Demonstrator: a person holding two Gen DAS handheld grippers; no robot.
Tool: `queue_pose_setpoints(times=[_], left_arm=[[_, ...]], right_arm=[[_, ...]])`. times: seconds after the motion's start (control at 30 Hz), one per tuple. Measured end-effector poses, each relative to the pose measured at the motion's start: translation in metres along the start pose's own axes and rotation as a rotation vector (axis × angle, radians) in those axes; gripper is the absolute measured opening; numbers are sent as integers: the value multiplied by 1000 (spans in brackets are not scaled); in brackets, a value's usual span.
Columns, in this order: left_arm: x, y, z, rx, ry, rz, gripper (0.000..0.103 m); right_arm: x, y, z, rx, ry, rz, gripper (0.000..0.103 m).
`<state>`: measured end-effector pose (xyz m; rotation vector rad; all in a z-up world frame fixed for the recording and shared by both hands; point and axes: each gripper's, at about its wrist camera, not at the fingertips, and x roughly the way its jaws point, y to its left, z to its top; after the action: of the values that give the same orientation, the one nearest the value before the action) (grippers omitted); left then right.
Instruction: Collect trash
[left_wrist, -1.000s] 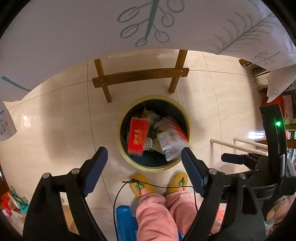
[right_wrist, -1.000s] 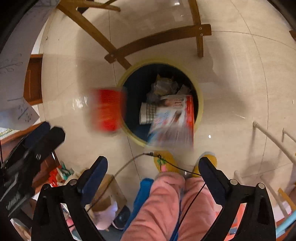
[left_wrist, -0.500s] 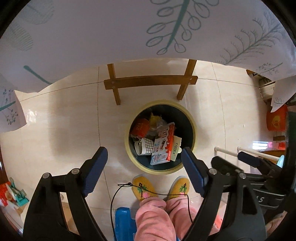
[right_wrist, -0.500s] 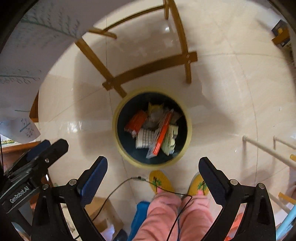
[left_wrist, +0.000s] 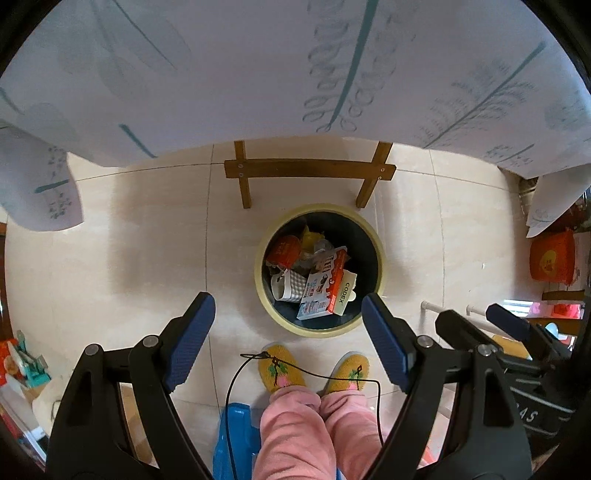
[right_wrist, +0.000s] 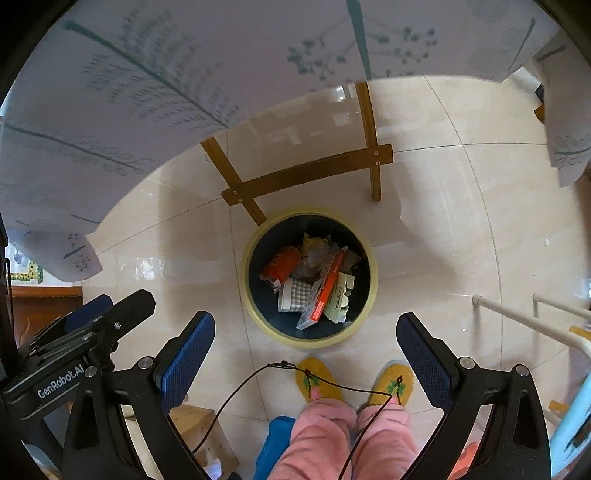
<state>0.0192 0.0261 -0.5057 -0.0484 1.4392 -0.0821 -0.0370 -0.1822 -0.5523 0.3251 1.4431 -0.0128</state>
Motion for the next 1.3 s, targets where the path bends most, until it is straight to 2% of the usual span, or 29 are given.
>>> queue_pose_setpoints(times=[0.2, 0.5, 0.6, 0.77, 0.9, 1.3], left_arm=[[-55, -5, -4, -28, -43, 6, 80], [-155, -12, -3, -49, -129, 20, 80], [-191, -15, -1, -61, -161, 46, 80], [-254, -21, 1, -99, -221, 16, 80], [-303, -26, 3, -94, -275, 51, 80], [-410, -35, -9, -66, -359, 48, 80]], right_arm=[[-47, 11, -7, -14, -7, 20, 100], [-147, 30, -6, -51, -54, 60, 100], [-181, 36, -2, -64, -79, 78, 100], [-244, 46, 1, -87, -129, 103, 100], [-297, 53, 0, -110, -182, 116, 100], [-428, 78, -4, -154, -328, 139, 100]])
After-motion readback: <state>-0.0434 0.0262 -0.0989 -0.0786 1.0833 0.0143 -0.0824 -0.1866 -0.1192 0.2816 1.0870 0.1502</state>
